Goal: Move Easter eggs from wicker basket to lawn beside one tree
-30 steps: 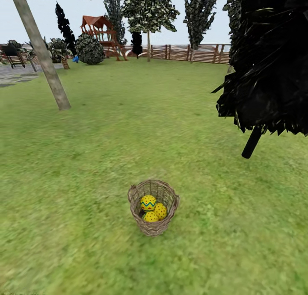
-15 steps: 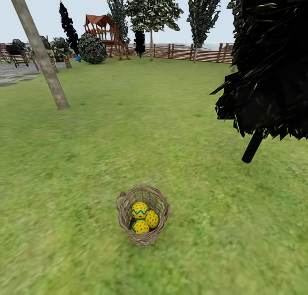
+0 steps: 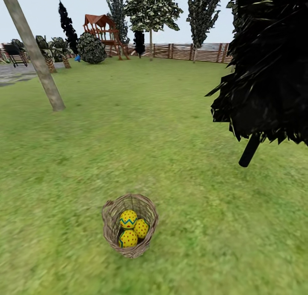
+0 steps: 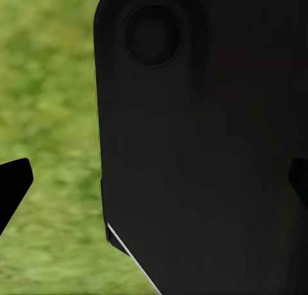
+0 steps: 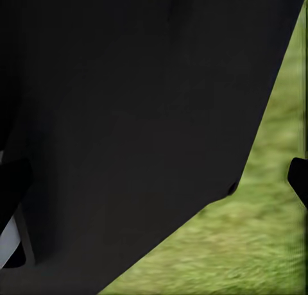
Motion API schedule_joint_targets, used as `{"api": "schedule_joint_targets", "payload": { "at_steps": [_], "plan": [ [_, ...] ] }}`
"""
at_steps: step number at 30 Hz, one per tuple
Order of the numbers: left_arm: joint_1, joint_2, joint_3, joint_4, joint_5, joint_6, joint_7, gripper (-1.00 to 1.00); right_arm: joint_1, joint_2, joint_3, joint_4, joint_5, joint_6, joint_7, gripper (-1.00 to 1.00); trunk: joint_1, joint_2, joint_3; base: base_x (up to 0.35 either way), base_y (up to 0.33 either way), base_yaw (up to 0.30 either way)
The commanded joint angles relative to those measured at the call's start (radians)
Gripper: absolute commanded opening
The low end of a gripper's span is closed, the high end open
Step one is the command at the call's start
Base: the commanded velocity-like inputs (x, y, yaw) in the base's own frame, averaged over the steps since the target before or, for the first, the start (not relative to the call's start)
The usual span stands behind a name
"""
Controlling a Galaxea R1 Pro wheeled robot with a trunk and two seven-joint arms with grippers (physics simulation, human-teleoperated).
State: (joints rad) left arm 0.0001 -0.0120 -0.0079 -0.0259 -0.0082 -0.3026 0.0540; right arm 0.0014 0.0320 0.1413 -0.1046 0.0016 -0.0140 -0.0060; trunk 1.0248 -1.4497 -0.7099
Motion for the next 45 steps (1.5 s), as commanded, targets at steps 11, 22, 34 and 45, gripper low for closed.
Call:
{"api": "schedule_joint_targets", "payload": {
  "at_steps": [11,22,34,45],
  "plan": [
    [0.0,0.001,-0.002,0.0,-0.001,-0.004,-0.001,1.0,0.0,-0.001,0.002,0.0,-0.003,-0.001,-0.001,1.0,0.0,0.0,-0.002,0.039,0.166,0.177],
    [0.0,0.001,-0.003,0.0,-0.001,-0.004,-0.002,1.0,0.0,-0.001,0.001,-0.001,-0.004,-0.003,-0.001,1.0,0.0,0.0,0.004,0.031,0.301,-0.032],
    [0.0,0.001,-0.003,0.0,-0.001,-0.004,-0.002,1.0,0.0,-0.003,0.0,-0.001,-0.005,-0.003,-0.002,1.0,0.0,0.0,0.006,0.033,0.304,-0.023],
    [0.0,0.001,-0.003,0.0,-0.001,-0.004,-0.002,1.0,0.0,-0.01,-0.01,-0.002,-0.011,-0.003,-0.002,1.0,0.0,0.0,0.006,0.102,0.209,-0.001]
  ]
}}
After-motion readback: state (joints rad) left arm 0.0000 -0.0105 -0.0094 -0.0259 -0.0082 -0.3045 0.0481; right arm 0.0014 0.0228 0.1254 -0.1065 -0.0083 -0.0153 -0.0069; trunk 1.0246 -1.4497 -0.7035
